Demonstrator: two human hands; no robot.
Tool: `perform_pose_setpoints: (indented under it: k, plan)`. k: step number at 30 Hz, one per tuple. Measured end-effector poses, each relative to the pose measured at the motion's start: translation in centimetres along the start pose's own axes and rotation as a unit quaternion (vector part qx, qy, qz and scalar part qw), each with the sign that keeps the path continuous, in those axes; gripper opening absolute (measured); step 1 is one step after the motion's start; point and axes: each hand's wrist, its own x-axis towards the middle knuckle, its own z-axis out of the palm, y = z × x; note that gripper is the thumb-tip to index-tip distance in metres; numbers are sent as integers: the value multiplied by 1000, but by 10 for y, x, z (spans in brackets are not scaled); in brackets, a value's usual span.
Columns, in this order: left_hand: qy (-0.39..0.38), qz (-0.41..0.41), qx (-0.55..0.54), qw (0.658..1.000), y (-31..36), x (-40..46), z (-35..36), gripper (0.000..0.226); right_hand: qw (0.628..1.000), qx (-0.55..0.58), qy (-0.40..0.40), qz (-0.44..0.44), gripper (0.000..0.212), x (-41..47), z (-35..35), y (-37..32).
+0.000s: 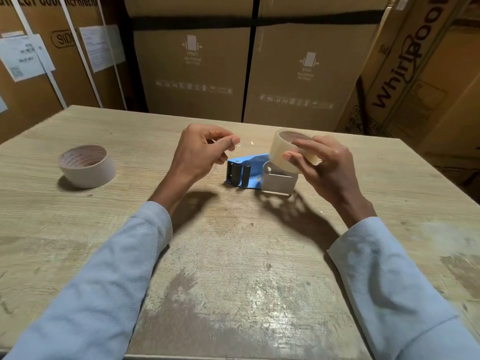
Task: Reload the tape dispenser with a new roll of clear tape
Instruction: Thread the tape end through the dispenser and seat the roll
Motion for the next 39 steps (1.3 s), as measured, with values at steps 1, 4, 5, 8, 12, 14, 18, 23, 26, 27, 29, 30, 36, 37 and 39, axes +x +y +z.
perform_pose_setpoints:
  k: [1, 4, 5, 8, 12, 14, 18, 23, 26, 27, 29, 30, 36, 37, 39]
  plan:
    - [5, -4, 1, 1000, -1, 1, 0, 14, 1000, -5, -10, 0, 29, -2, 3, -1]
    - [33, -3, -1, 999, -4, 3, 1, 14, 999, -12, -31, 3, 29, -6, 9, -8]
    - [43, -2, -7, 999, -4, 4, 1, 14, 999, -16, -36, 4, 30, -6, 11, -10]
    - [59, 0, -18, 998, -6, 6, 2, 24, 998, -39, -47, 8, 31, -6, 13, -17]
    - [49, 12, -4, 999, -11, 8, 5, 29, 996, -68, -58, 13, 35, -8, 14, -29]
    - [40, 8, -11, 999, -13, 9, 4, 26, 994, -78, -66, 24, 34, -8, 13, -34]
    - [-18, -21, -108, 994, -14, 7, 0, 36, 990, -90, -95, 50, 37, -5, 11, -40]
    - [-50, -7, -137, 989, -7, 9, 5, 38, 977, -172, -124, 23, 46, -2, 10, -49]
    - [-67, 21, -127, 989, 2, 18, 11, 35, 966, -215, -145, 2, 49, -1, 12, -57]
    - [-75, 24, -119, 990, 4, 21, 14, 35, 964, -222, -148, -1, 50, -2, 13, -59]
    - [-97, 23, -109, 989, 6, 26, 16, 37, 964, -214, -156, -1, 48, -3, 12, -61]
    - [-116, 17, -114, 987, 7, 29, 15, 40, 966, -199, -167, 1, 46, -4, 11, -60]
    - [-186, -26, -117, 975, -3, 37, 9, 70, 966, -108, -233, -9, 45, -6, 1, -44]
    - [-178, -27, -112, 977, -4, 37, 11, 70, 965, -110, -239, -15, 45, -5, 0, -41]
    - [-174, -33, -124, 976, -8, 37, 14, 68, 960, -118, -251, -32, 46, -3, -1, -38]
